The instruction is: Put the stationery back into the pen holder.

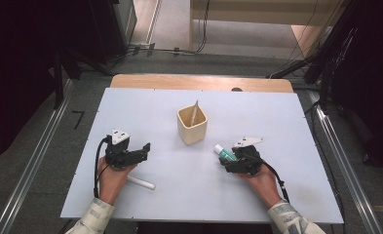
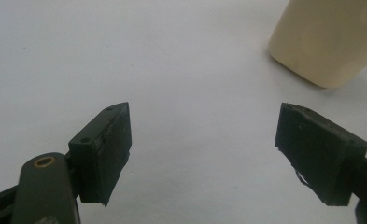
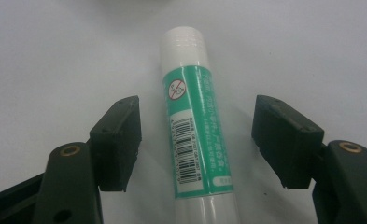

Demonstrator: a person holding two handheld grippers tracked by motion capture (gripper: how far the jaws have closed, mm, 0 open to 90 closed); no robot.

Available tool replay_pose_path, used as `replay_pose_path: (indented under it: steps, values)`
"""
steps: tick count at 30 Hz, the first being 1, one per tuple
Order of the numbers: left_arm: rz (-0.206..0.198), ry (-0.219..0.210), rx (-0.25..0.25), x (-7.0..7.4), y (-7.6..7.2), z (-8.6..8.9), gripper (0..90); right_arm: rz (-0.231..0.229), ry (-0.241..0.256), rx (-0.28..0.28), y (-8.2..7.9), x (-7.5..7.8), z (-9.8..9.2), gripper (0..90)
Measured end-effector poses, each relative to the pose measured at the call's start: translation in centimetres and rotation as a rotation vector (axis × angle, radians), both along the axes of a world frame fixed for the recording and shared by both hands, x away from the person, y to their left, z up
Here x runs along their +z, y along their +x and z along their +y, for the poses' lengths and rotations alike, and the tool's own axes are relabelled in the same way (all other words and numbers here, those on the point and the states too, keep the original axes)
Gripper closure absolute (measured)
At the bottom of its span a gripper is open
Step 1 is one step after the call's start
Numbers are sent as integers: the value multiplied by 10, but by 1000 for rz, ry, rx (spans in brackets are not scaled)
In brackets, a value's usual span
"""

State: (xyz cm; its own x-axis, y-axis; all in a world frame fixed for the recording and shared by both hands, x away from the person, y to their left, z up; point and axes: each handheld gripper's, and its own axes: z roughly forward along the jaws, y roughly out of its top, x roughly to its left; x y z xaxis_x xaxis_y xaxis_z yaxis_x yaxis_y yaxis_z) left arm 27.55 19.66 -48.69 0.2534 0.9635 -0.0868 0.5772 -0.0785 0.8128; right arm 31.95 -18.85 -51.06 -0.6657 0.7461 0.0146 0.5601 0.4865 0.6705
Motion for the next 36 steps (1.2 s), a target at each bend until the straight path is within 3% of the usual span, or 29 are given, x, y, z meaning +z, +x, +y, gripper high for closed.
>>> replay_pose_path:
  steps: [7,16,36]
  values:
    - [0,-3,-1,0,-1,0,192,-45,-44,29,-3,-2,5,449]
    - [-3,-4,-8,0,-2,-2,192,-41,-37,24,-4,-1,4,600]
    - [-11,3,-13,1,-4,-2,193,-28,-6,-9,-2,4,-1,636]
